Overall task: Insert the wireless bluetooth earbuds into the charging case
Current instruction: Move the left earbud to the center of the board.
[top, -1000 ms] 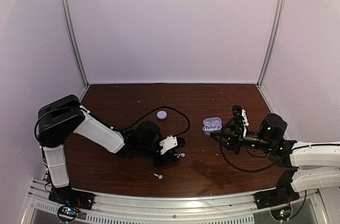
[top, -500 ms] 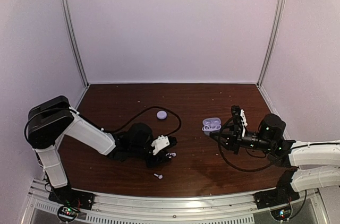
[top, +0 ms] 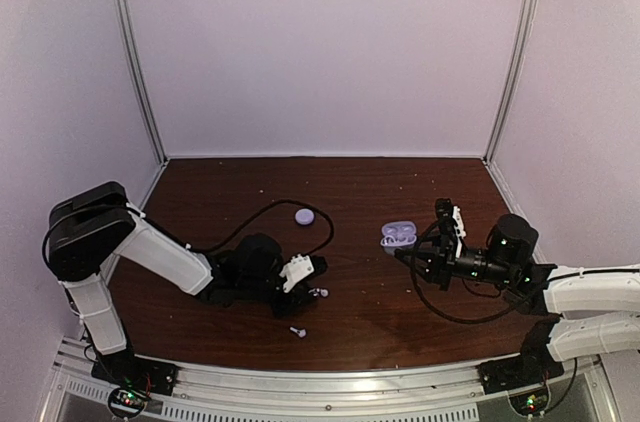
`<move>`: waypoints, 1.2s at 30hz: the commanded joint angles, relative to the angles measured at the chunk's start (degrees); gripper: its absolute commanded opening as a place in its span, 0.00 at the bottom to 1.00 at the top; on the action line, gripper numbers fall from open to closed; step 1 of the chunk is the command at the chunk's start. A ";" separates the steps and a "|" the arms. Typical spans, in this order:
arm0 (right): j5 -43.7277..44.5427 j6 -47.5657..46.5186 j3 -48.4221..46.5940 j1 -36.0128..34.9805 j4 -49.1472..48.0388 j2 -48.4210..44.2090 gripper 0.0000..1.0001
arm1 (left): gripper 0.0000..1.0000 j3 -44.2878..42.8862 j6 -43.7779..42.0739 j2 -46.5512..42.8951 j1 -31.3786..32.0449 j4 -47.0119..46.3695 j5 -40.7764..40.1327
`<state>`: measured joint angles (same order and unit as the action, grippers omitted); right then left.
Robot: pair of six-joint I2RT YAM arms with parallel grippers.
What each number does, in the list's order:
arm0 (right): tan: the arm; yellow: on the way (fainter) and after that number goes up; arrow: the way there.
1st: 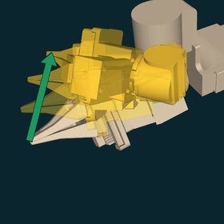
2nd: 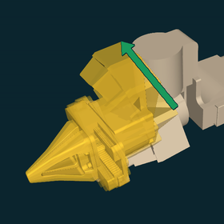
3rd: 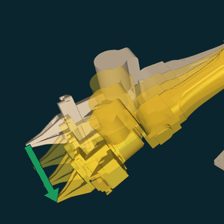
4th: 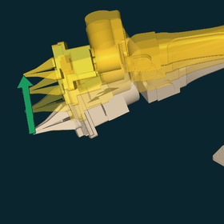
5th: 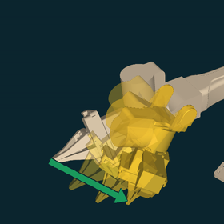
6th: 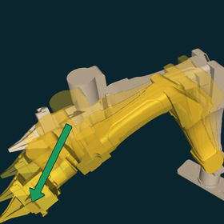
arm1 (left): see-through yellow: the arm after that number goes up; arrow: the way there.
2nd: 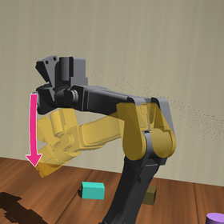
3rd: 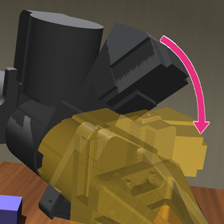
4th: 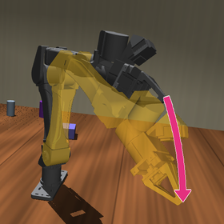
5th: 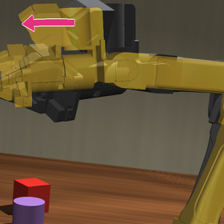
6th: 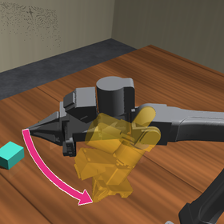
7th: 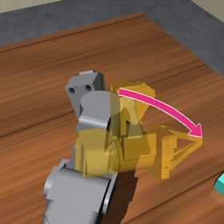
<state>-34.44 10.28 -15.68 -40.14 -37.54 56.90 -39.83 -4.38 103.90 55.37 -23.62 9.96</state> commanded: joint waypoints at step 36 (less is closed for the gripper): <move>0.59 -0.79 -0.83 0.27 -1.18 0.14 0.00 | 0.38 3.51 -0.17 -1.89 -7.03 0.39 -1.38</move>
<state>-34.44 10.26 -15.70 -40.14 -37.50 57.01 -37.12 -3.03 101.93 50.11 -24.40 10.35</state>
